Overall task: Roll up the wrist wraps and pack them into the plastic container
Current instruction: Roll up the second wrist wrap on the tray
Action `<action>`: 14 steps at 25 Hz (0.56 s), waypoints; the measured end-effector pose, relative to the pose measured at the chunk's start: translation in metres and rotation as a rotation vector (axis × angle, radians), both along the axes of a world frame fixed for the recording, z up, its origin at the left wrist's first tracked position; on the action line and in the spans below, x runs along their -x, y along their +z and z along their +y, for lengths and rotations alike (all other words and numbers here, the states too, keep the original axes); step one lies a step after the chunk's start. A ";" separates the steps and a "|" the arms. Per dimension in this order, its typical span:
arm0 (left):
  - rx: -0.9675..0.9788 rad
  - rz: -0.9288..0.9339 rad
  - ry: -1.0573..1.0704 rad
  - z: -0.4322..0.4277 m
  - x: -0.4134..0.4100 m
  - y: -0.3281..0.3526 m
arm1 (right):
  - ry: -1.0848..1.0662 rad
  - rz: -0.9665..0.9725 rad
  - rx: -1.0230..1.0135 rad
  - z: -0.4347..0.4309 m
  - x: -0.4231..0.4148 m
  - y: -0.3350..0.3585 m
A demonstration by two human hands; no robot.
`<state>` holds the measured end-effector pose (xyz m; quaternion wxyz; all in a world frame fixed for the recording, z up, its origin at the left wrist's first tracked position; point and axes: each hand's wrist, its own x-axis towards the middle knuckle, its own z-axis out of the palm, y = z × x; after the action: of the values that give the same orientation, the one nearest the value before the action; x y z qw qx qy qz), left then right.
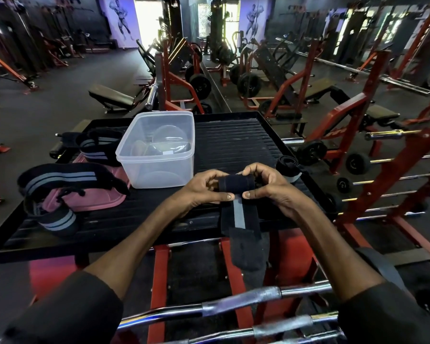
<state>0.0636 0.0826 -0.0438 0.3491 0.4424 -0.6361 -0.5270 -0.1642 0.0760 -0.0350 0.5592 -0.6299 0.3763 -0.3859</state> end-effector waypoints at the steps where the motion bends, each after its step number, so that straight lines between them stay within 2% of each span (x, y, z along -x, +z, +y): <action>1: 0.046 -0.004 0.027 0.000 0.002 0.000 | 0.019 -0.080 -0.073 -0.001 0.001 0.001; 3: 0.134 0.000 0.075 -0.001 0.004 0.000 | -0.008 -0.258 -0.243 -0.005 -0.001 0.005; 4: 0.170 0.011 0.090 -0.002 0.003 -0.001 | -0.058 -0.281 -0.287 -0.006 -0.004 0.007; 6: 0.228 0.012 0.111 -0.003 0.001 -0.003 | -0.120 -0.159 -0.282 -0.008 -0.009 0.006; 8: 0.291 -0.018 0.118 -0.004 -0.002 -0.004 | -0.052 0.017 -0.227 -0.009 -0.008 0.002; 10: 0.307 -0.028 0.121 -0.006 -0.002 -0.003 | 0.006 0.106 -0.176 -0.010 -0.003 -0.004; 12: 0.201 0.030 0.087 -0.005 0.000 0.001 | -0.025 0.066 -0.124 -0.009 0.001 -0.006; 14: -0.009 0.079 0.001 -0.002 -0.001 0.004 | -0.065 -0.006 -0.059 -0.006 0.000 -0.008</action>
<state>0.0647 0.0802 -0.0394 0.3723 0.4231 -0.6193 -0.5467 -0.1644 0.0702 -0.0426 0.5656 -0.5996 0.4062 -0.3945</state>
